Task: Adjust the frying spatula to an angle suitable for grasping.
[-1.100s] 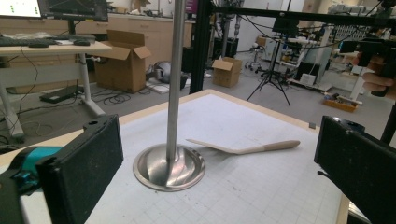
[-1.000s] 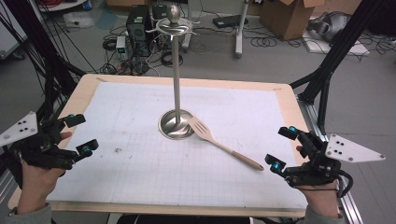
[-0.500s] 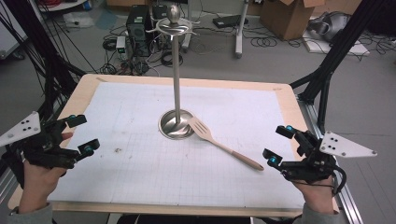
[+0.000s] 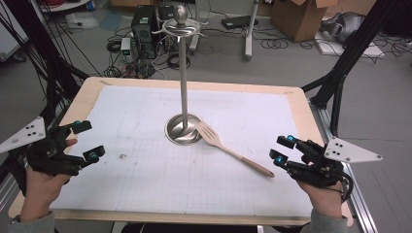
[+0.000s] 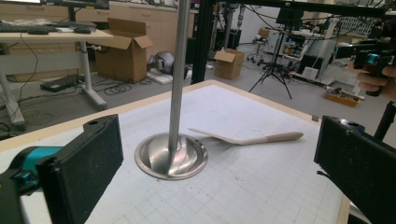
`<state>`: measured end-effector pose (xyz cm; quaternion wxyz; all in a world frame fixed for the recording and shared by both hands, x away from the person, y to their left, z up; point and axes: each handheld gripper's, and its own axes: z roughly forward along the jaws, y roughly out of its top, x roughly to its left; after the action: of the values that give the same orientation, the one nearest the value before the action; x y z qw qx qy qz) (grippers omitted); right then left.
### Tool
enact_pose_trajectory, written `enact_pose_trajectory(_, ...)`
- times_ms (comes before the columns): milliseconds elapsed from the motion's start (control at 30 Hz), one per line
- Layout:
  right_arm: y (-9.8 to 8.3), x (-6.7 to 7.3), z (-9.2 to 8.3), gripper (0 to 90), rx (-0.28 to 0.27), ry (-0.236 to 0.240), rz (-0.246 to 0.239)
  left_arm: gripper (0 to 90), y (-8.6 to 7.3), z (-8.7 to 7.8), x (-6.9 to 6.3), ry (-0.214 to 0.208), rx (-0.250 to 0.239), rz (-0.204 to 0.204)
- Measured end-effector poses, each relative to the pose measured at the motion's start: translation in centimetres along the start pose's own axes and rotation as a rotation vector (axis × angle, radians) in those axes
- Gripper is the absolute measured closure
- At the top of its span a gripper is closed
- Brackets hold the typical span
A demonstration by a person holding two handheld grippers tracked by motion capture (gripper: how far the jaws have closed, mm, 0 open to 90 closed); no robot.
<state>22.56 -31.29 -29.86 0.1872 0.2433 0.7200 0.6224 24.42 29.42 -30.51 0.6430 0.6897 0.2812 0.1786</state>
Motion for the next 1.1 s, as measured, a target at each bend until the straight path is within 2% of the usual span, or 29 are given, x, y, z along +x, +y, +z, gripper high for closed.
enact_pose_trajectory(33, -0.1, 0.0, 0.2, 58.5, 0.011, -0.005, -0.002, 1.7, 0.0, -0.1, 0.0, 0.000, -0.002, 0.000)
enact_pose_trajectory(100, -0.1, -0.1, 0.3, 60.5, 0.012, -0.010, -0.011, 1.7, 0.0, -0.2, 0.0, 0.001, -0.004, 0.001)
enact_pose_trajectory(267, -0.4, -0.3, 0.7, 75.6, 0.034, -0.015, -0.006, 1.7, -0.1, -0.4, -0.1, 0.011, -0.001, -0.002)
enact_pose_trajectory(400, -0.5, -0.5, 0.9, 81.1, 0.043, -0.013, -0.001, 1.7, -0.2, -0.5, -0.1, 0.017, 0.006, -0.004)
enact_pose_trajectory(533, -0.8, -1.0, 1.4, 87.4, 0.053, -0.011, 0.027, 1.7, -0.6, -0.3, -0.2, 0.021, 0.022, 0.001)
enact_pose_trajectory(867, -1.4, -1.4, 3.0, 89.6, 0.091, -0.008, 0.013, 1.7, -1.1, 0.2, -0.3, 0.024, 0.050, -0.001)
enact_pose_trajectory(1100, -2.4, -2.0, 4.0, 89.7, 0.117, -0.040, 0.049, 1.7, -1.4, 0.3, -0.4, 0.027, 0.058, 0.000)
